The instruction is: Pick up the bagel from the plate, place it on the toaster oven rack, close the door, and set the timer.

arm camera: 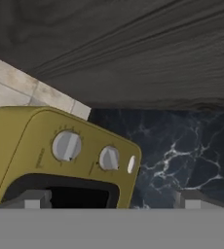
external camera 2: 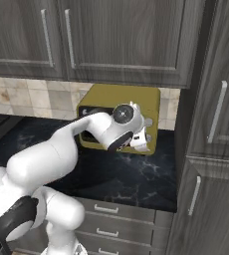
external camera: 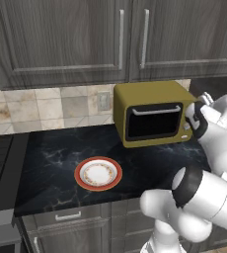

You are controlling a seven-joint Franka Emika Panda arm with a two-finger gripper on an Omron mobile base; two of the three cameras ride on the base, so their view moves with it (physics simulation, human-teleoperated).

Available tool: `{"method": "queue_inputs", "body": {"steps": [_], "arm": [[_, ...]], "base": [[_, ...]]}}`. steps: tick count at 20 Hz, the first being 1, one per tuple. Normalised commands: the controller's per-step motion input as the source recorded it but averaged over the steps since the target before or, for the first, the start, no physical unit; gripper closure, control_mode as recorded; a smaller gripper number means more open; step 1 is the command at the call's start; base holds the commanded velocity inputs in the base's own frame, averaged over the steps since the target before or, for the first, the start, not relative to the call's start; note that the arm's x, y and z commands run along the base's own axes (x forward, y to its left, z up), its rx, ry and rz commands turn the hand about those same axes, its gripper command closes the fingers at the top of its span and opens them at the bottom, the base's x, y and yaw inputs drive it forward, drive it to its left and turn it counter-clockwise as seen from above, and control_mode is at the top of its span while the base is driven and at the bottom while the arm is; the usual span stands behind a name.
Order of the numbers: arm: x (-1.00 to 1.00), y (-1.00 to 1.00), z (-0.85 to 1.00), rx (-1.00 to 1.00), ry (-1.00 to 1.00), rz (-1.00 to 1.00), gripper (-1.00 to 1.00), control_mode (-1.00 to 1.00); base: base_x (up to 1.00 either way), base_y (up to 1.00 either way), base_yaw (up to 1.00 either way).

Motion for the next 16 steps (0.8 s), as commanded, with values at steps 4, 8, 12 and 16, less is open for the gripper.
{"method": "queue_inputs", "body": {"steps": [4, 8, 12, 16], "arm": [[-0.32, 0.0, -0.13, 0.0, 0.0, 0.14, -1.0, -1.0], [-0.18, 0.0, -0.09, 0.0, -0.01, 0.11, -1.0, -1.0], [-0.02, 0.0, -0.1, 0.0, -0.04, 0.13, -1.0, -1.0], [0.02, 0.0, -0.11, 0.01, -0.08, 0.09, -1.0, -1.0]], "base": [[0.0, 0.0, 0.0], [0.0, 0.0, 0.0], [0.0, 0.0, 0.0], [0.0, 0.0, 0.0]]}}
